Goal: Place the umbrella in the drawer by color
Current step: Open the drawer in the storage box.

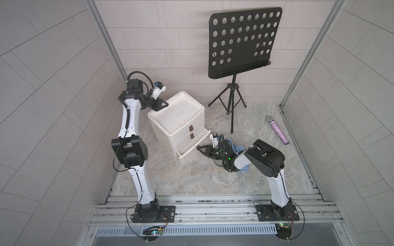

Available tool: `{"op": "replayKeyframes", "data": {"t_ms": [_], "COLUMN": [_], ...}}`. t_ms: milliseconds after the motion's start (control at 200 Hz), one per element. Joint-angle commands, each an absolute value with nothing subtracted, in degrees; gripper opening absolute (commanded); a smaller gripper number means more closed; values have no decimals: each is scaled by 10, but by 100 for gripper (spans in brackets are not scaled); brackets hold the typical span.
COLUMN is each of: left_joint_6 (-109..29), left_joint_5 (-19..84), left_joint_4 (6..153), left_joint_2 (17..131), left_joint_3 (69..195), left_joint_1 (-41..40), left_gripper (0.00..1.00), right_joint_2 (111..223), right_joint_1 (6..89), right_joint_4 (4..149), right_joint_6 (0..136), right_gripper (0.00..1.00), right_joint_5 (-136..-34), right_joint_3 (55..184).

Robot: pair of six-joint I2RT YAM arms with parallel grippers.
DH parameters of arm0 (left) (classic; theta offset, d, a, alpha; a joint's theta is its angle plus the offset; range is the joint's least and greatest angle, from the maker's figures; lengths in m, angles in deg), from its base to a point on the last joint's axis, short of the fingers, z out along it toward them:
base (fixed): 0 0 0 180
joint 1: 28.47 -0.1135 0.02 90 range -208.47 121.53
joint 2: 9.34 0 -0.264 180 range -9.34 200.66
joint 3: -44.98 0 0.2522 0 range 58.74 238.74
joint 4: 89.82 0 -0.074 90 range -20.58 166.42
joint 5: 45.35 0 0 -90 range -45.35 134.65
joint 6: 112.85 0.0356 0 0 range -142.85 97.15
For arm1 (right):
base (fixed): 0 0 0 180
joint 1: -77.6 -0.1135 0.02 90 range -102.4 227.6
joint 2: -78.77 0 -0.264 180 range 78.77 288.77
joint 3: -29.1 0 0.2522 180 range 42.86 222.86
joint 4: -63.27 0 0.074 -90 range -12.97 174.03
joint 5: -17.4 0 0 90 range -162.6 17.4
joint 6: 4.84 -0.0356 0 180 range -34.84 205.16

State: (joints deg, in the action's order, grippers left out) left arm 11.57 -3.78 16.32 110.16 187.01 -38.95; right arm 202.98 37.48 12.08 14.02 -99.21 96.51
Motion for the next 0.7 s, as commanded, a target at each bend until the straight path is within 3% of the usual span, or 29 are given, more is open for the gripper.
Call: {"op": "replayKeyframes", "data": {"t_ms": [0, 695], "left_joint_6": [42, 26], "left_joint_5": [-79, -73], "left_joint_4": [67, 74], "left_joint_2": [1157, 1177], "left_joint_3": [1844, 1878], "left_joint_1": [-390, -390], "left_gripper": [1, 1], "right_joint_2": [1994, 1867], "right_joint_1": [373, 361], "right_joint_4": [112, 106], "right_joint_6": [150, 196], "right_gripper": [0, 0], "right_joint_5": [-1004, -999], "right_joint_3": [942, 723]}}
